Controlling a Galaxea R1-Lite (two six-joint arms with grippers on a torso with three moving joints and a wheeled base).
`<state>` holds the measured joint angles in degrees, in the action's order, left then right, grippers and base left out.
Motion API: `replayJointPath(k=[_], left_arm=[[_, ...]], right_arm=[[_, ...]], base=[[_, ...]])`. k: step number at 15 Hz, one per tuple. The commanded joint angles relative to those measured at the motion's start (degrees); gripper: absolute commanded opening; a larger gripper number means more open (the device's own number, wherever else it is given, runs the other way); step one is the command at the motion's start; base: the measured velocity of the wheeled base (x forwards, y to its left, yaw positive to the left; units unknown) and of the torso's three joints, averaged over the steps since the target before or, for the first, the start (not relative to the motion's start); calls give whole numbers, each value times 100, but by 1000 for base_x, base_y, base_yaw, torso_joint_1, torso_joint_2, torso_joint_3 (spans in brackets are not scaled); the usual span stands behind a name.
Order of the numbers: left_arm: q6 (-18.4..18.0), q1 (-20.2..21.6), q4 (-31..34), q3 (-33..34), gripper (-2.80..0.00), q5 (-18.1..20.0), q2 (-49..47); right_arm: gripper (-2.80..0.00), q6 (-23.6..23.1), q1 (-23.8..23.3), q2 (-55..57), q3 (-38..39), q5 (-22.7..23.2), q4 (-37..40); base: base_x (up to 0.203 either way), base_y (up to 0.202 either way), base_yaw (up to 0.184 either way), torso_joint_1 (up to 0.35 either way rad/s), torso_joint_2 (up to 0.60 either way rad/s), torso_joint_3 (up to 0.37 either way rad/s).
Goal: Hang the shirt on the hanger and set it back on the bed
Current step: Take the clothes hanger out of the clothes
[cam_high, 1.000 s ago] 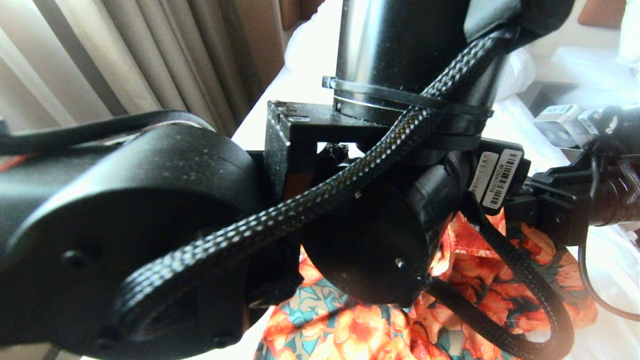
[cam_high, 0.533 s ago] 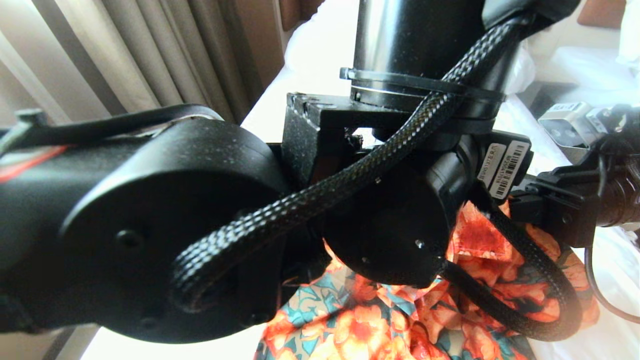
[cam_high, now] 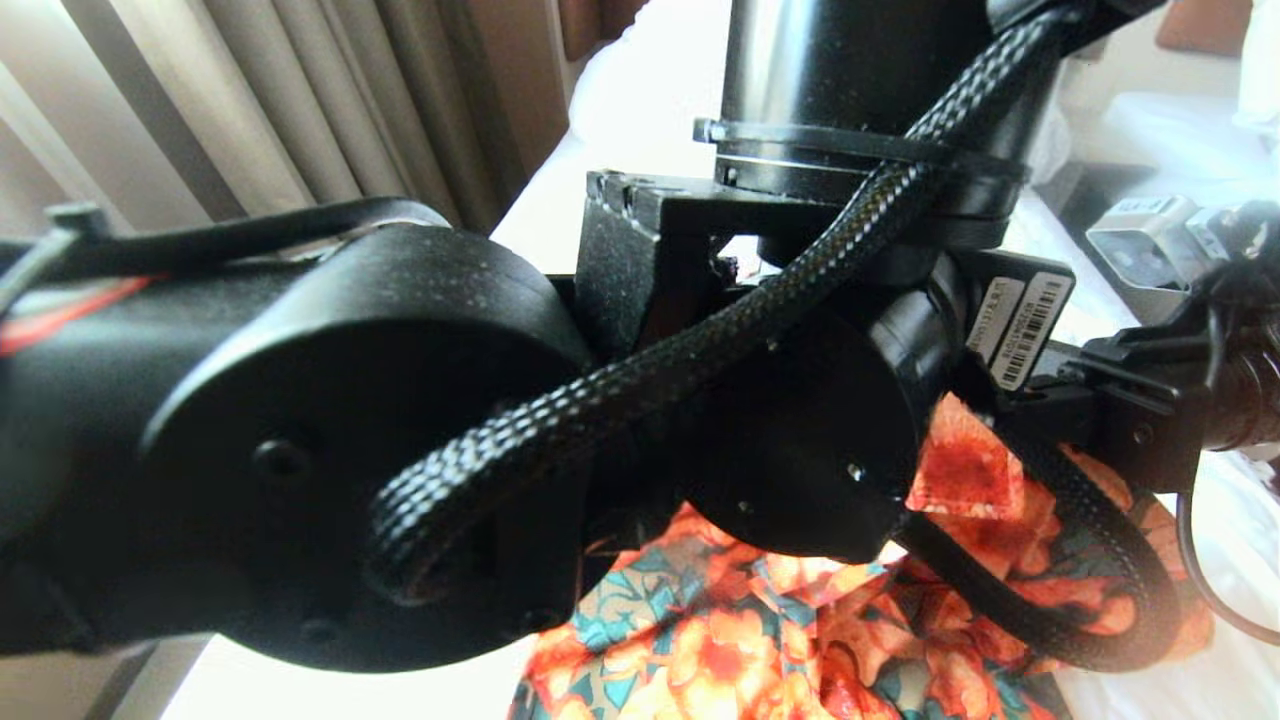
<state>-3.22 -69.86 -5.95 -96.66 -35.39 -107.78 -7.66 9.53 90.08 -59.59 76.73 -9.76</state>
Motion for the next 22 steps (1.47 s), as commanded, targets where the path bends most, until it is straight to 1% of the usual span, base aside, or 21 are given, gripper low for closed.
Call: replayJointPath(k=[1,6,7,11,13,17,20,22], left_arm=[[23,-1,-38,-2,-280,-29,20],[8,-10,-38,-35,-280,-64,11],[6,-30,-38,-77,-280,-56,2],[15,-54,-38,-116,-280,-55,2],[23,-27,-38,-72,-280,-64,8],[26,163,-155,33,-280,-97,-92],[-91,425,-408,7,-280,-99,-188],[-144,465,-424,-11,-280,-99,-200]], right_arm=[[-280,-8,5,-8,9,44,9],[-280,-16,-4,-34,9,35,1],[0,-34,-4,-34,31,35,-4],[0,-17,-20,-62,11,34,9],[0,-17,-106,-155,28,-3,17],[0,-8,-964,-614,89,25,82],[0,-40,-1181,-1092,416,32,189],[0,-131,-1232,-1188,583,8,185]], base=[[0,0,0,0,0,0],[0,0,0,0,0,0],[0,0,0,0,0,0],[0,0,0,0,0,0],[0,0,0,0,0,0],[0,0,0,0,0,0],[0,0,0,0,0,0],[0,0,0,0,0,0]])
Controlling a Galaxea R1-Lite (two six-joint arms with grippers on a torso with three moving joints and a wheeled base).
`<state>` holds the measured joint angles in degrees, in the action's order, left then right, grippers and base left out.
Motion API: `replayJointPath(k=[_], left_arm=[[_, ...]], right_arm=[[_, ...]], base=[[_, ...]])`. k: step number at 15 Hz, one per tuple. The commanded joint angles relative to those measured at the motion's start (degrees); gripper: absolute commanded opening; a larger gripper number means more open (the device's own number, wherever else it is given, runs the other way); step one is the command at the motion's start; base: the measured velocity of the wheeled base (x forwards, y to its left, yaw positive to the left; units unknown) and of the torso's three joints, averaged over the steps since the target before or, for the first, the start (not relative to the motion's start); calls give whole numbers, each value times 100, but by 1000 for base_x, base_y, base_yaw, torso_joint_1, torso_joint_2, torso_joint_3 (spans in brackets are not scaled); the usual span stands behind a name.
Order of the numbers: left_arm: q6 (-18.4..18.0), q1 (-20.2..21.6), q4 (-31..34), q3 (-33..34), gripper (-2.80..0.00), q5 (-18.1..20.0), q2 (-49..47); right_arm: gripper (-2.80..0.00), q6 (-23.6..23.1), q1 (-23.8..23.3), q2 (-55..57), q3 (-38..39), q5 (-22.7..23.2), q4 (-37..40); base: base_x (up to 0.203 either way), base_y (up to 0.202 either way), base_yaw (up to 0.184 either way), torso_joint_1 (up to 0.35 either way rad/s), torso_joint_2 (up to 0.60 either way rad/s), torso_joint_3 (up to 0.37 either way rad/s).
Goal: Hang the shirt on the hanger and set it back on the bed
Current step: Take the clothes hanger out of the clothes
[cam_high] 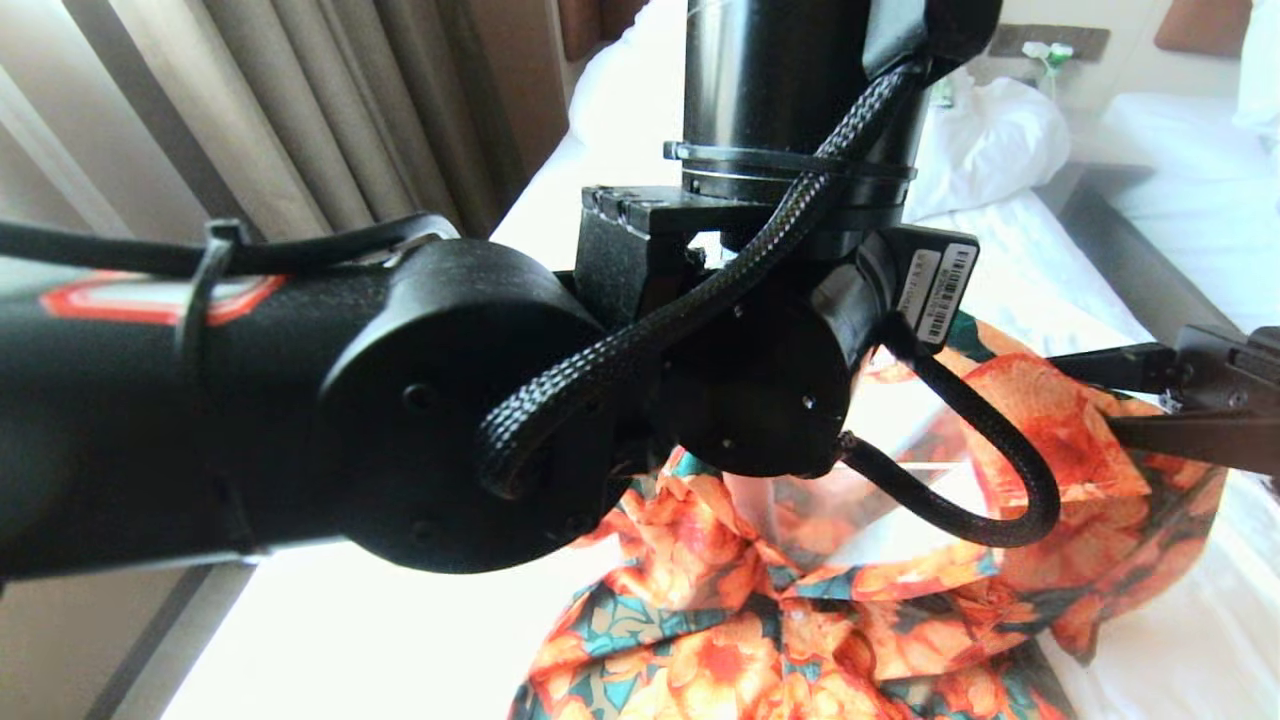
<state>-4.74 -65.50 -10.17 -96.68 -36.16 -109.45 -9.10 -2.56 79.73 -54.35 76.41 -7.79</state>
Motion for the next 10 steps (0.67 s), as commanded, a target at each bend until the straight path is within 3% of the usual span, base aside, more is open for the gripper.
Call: replayJointPath(k=[1,5,7,10], left_arm=[[-60,28,-11,-44,-280,-23,-29],[-168,28,-3,-140,-280,-41,11],[-168,28,-3,-131,-280,-102,37],[-159,36,-3,-105,-280,-102,29]], right_arm=[[0,-115,-111,-128,88,36,-12],[0,-344,-533,-13,157,44,-12],[0,-441,-966,-5,249,110,-12],[0,-437,-1637,-110,286,910,-8]], base=[[0,0,0,0,0,0],[0,0,0,0,0,0],[0,0,0,0,0,0],[0,0,0,0,0,0]])
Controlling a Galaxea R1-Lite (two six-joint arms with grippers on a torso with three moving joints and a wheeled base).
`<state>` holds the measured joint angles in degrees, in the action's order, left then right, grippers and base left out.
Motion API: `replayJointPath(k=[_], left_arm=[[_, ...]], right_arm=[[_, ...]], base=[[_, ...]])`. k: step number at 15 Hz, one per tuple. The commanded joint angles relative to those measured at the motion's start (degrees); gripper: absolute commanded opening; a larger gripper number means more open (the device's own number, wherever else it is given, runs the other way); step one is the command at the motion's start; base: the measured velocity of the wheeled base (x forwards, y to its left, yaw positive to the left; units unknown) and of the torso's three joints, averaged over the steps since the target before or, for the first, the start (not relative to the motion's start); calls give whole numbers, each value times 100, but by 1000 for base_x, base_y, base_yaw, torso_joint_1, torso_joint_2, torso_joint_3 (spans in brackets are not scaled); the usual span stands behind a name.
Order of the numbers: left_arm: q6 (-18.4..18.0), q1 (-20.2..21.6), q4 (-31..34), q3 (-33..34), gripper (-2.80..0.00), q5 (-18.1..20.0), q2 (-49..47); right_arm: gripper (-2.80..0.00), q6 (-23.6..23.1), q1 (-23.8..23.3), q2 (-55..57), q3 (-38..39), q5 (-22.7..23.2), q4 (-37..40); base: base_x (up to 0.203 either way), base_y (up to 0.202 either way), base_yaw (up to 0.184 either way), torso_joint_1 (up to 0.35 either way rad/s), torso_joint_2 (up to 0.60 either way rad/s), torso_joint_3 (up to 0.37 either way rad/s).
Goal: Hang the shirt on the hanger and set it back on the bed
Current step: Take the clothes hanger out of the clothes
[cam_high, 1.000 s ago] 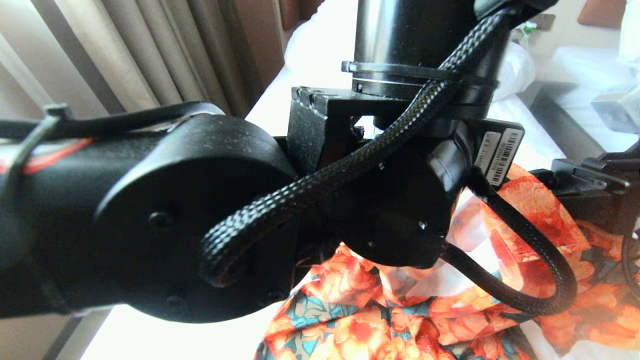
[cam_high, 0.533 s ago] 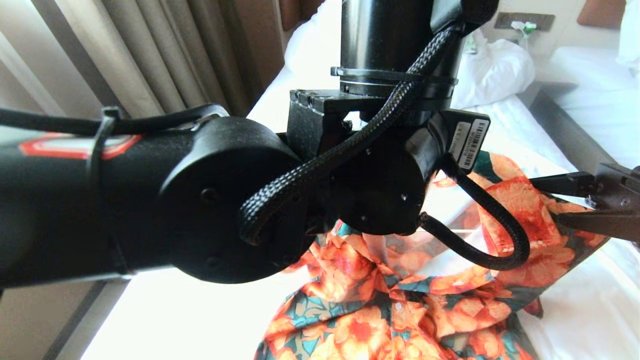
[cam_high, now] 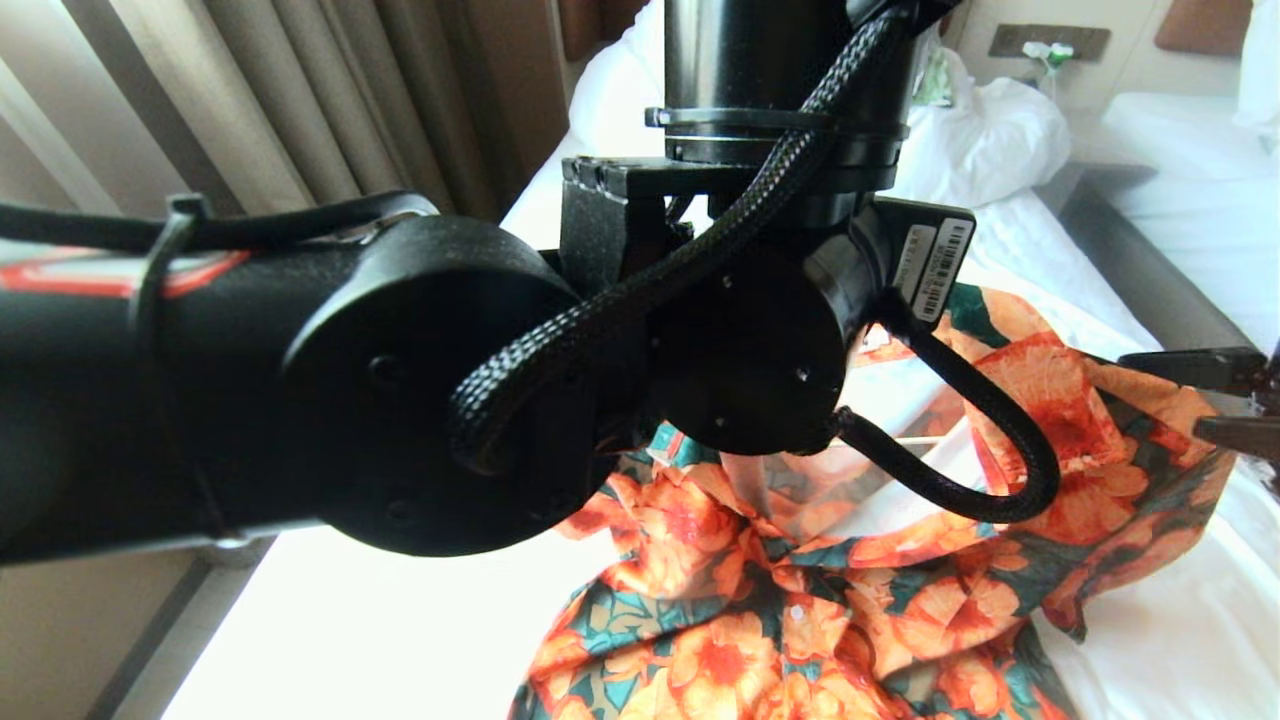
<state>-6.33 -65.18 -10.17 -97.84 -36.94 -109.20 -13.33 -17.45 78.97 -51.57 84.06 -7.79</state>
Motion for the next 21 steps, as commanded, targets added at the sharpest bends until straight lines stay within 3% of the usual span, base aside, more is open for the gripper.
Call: replayJointPath(k=[1,4,7,13,21], left_arm=[[0,15,-3,20,-280,-24,-4],[-9,57,-3,31,-280,-27,-7],[-146,385,-3,-49,-280,-21,-18],[-129,489,46,20,-280,11,183],[-149,507,59,91,-280,20,540]], right_arm=[[-280,0,-255,-127,7,256,-4],[-280,174,-466,-154,-71,292,22],[-280,884,-539,-223,-315,131,-10],[-280,885,-584,-163,-257,-56,-408],[-280,933,-522,-223,-354,-39,-408]], base=[[0,0,0,0,0,0],[0,0,0,0,0,0],[0,0,0,0,0,0],[0,0,0,5,-24,-18],[0,0,0,117,-443,-328]])
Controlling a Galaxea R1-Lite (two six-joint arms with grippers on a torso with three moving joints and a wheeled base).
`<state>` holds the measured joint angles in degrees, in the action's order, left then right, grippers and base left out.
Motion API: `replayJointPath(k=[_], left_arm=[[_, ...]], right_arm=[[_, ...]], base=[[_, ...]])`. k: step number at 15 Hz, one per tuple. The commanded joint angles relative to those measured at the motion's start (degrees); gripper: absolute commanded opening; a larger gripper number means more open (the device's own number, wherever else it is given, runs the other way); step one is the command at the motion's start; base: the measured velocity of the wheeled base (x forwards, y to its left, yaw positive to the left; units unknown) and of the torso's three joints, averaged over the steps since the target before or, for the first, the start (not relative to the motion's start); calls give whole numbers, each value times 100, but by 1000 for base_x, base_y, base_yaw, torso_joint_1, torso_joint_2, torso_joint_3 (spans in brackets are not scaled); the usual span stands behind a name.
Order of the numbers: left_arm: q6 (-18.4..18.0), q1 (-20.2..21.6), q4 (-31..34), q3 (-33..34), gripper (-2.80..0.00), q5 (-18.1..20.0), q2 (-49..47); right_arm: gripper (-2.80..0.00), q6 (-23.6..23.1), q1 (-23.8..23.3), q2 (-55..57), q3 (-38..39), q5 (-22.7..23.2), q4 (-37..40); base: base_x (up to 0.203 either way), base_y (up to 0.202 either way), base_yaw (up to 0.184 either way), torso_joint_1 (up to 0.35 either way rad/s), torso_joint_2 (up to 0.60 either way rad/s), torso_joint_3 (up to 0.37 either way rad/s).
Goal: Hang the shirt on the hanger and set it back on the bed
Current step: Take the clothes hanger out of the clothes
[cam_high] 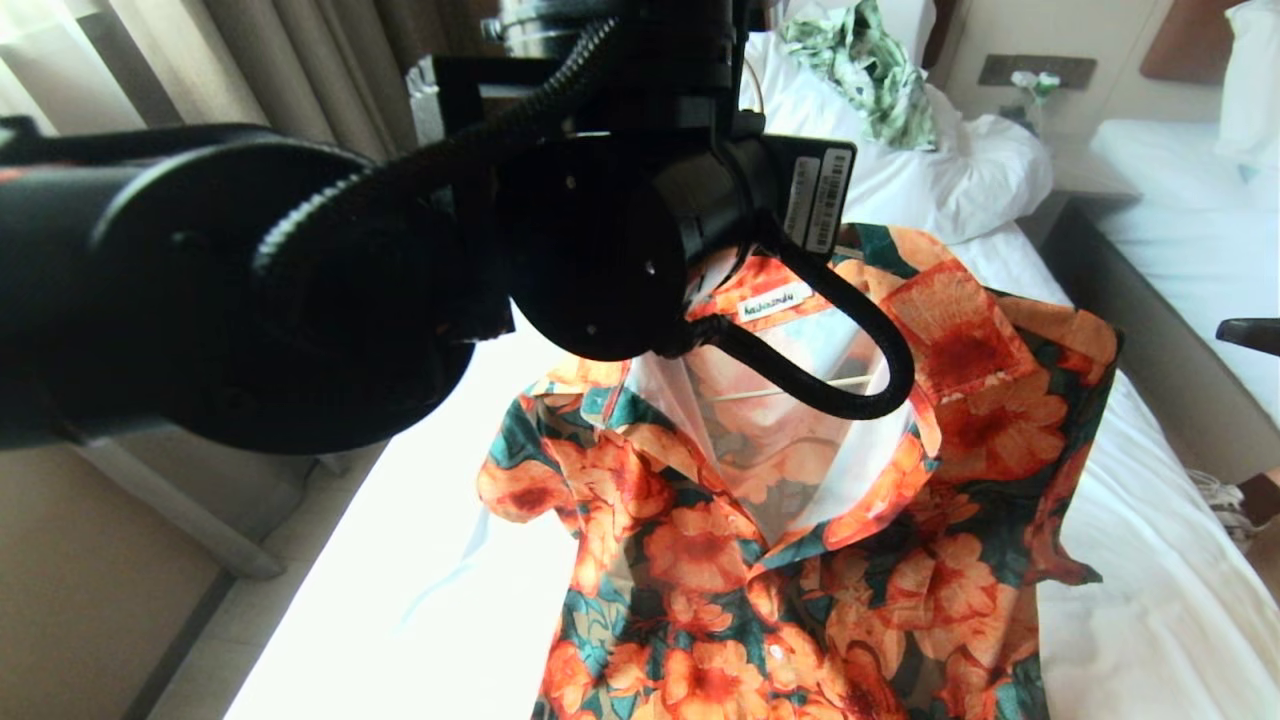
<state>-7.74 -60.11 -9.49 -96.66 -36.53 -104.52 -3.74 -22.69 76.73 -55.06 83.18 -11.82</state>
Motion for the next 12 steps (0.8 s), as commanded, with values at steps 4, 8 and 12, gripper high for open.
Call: replayJointPath(k=[4,8,12], left_arm=[[-160,1,10,-26,-280,-1,401],[-281,0,106,-109,-280,219,527],[-316,19,417,-431,-280,444,546]], right_arm=[[-280,330,10,-92,-57,59,-13],[-280,341,130,-93,-173,58,-13],[-280,348,133,28,-187,58,-40]], base=[[0,0,0,179,-540,-362],[0,0,0,218,-586,-371],[0,0,0,205,-524,-319]])
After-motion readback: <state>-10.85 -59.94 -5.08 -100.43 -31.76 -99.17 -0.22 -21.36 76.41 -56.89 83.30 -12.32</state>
